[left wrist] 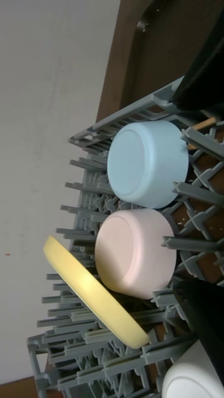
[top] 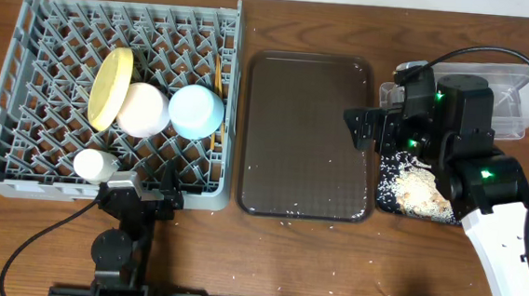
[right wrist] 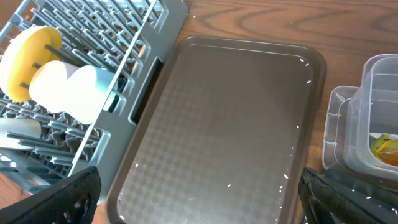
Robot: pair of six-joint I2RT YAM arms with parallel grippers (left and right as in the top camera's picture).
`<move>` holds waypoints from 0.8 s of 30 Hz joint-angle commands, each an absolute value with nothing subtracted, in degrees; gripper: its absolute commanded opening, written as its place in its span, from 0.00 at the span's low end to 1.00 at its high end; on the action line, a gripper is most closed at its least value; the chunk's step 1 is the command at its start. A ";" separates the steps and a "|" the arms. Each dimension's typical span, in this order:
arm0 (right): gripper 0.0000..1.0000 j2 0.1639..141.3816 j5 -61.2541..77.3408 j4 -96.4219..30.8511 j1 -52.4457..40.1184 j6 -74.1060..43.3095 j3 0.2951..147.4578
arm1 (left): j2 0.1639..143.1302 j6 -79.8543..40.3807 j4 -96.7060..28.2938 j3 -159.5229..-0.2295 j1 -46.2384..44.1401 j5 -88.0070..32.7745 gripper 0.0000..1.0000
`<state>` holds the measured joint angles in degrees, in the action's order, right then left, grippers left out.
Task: Sort waste into correct bins and load items into the dishwasher
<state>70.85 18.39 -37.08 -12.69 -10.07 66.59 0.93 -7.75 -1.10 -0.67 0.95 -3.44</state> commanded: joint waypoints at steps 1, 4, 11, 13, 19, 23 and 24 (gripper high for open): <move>0.99 70.87 18.44 -37.12 -12.78 -10.24 67.07 | 1.23 -8.25 -3.81 -0.27 0.89 -3.38 0.88; 0.99 70.87 18.44 -37.12 -12.78 -10.24 67.07 | 1.37 -8.25 -3.81 -0.27 0.89 -3.38 0.88; 0.99 70.87 18.41 -37.15 -12.78 -10.22 67.05 | 1.37 -8.25 -3.84 -0.27 0.89 -3.38 0.88; 0.99 70.67 16.99 -38.37 -12.75 -9.28 67.05 | 1.37 -8.25 -3.84 -0.27 0.89 -3.38 0.88; 0.99 64.93 8.60 -37.41 -12.82 -1.74 64.18 | 1.37 -8.25 -3.81 -0.27 0.89 -3.38 0.88; 0.99 57.12 -1.85 -35.31 -12.80 0.30 55.79 | 1.37 -8.25 -3.84 -0.27 0.89 -3.38 0.88; 0.99 55.09 -2.94 -35.31 -12.80 0.30 53.65 | 1.37 -8.25 -3.81 -0.27 0.89 -3.38 0.88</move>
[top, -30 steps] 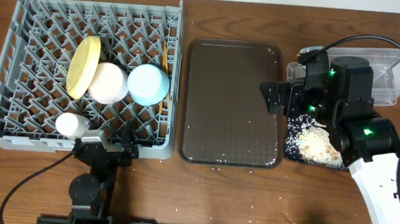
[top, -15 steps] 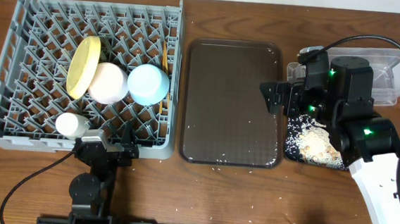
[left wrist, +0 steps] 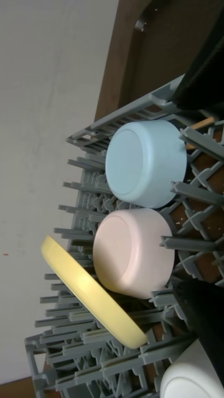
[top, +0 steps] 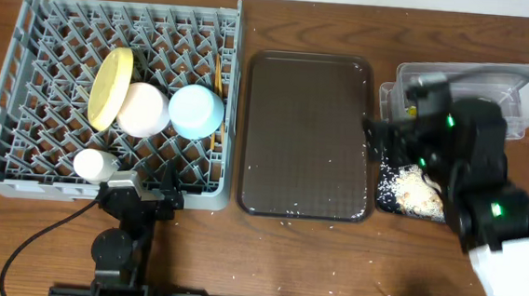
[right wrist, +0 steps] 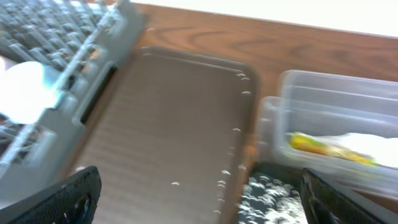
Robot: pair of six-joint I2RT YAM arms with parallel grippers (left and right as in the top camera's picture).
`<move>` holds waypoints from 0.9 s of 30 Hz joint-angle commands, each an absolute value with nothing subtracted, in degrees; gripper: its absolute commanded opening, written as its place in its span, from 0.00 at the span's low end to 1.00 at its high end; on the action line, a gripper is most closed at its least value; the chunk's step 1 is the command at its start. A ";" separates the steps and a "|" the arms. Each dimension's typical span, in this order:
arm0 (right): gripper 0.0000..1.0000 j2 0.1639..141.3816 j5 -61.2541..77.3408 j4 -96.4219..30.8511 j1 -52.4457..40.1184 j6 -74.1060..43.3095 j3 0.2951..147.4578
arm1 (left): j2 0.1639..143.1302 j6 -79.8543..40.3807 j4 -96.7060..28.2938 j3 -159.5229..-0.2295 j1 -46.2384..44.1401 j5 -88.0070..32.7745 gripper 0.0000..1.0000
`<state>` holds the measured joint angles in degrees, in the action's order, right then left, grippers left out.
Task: Sort waste into correct bins and load items into the dishwasher
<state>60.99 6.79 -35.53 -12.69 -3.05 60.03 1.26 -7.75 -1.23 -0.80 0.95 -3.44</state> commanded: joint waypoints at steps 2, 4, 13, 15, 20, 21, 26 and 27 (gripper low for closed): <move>0.99 50.28 -5.08 -34.24 -12.62 0.36 48.88 | 1.37 -8.25 -3.84 -0.27 0.89 -3.38 0.88; 0.99 43.22 -9.10 -29.87 -11.90 0.32 40.99 | 1.37 -8.25 -3.84 -0.27 0.89 -3.38 0.88; 0.99 17.78 -7.81 -23.51 -7.11 -0.36 17.47 | 1.37 -8.25 -3.84 -0.27 0.89 -3.38 0.88; 0.99 12.95 -7.46 -23.51 -7.03 -0.34 13.87 | 1.37 -8.25 -3.81 -0.27 0.89 -3.38 0.88; 0.99 4.25 -7.42 -23.07 -7.03 -0.36 7.79 | 1.37 -8.25 -3.84 -0.27 0.89 -3.38 0.88; 0.99 3.03 -7.42 -22.63 -7.03 -0.36 6.90 | 1.37 -8.25 -3.81 -0.27 0.89 -3.38 0.88; 0.99 0.27 -7.68 -18.31 -6.94 0.14 5.65 | 1.37 -8.25 -3.84 -0.27 0.89 -3.38 0.88; 0.99 0.27 -7.68 -16.73 -6.92 0.12 5.19 | 1.37 -8.25 -3.84 -0.27 0.89 -3.38 0.88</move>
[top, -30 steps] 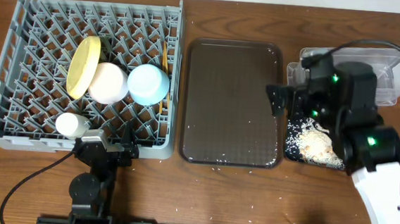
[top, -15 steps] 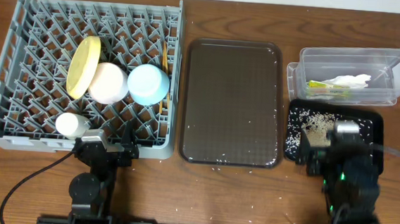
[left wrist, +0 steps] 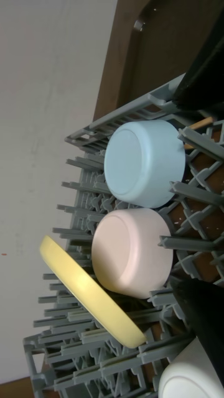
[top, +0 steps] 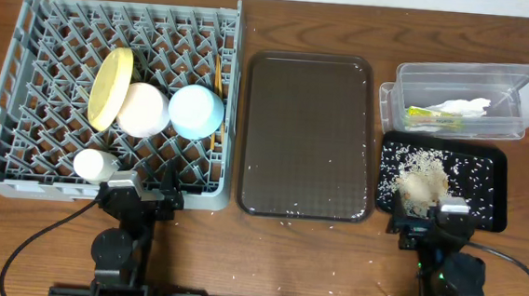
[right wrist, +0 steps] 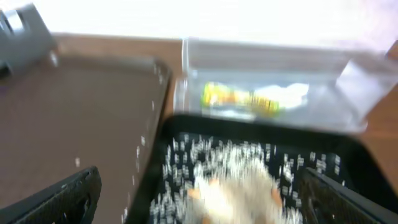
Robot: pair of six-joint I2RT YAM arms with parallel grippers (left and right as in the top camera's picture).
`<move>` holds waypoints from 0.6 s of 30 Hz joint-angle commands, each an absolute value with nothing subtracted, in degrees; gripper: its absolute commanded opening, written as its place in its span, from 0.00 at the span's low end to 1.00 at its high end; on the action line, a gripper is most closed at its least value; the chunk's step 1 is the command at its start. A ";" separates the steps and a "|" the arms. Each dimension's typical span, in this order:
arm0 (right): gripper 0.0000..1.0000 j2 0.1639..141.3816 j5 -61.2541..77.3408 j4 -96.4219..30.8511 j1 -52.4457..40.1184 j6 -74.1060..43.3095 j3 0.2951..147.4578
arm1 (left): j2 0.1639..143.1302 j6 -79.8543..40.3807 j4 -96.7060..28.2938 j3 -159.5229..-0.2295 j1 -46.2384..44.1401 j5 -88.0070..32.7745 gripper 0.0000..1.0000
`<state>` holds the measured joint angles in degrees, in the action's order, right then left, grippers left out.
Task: Sort waste into correct bins and load items into the dishwasher
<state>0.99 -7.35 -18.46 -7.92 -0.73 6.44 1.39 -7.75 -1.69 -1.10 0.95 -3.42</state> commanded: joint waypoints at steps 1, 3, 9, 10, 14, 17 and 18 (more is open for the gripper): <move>0.99 0.27 -7.66 -14.20 -6.92 0.10 4.49 | 1.37 -8.25 -3.84 -0.27 0.89 -3.38 0.88; 0.99 0.27 -7.42 -9.34 -6.92 0.08 2.87 | 1.37 -8.25 -3.84 -0.27 0.89 -3.38 0.88; 0.99 0.32 -7.03 -3.53 -6.92 0.08 0.32 | 1.37 -8.23 -3.84 -0.27 0.89 -3.38 0.88; 0.99 0.32 -7.05 -3.51 -6.92 0.08 0.32 | 1.37 -8.25 -3.84 -0.27 0.89 -3.38 0.88; 0.99 0.38 -7.03 -3.51 -6.92 0.08 0.32 | 1.37 -8.25 -3.81 -0.27 0.89 -3.38 0.88; 0.99 0.38 -7.03 -3.51 -6.92 0.08 0.32 | 1.37 -8.25 -3.81 -0.27 0.89 -3.38 0.88; 0.99 0.38 -7.03 -3.51 -6.92 0.08 0.32 | 1.37 -8.23 -3.81 -0.27 0.89 -3.38 0.88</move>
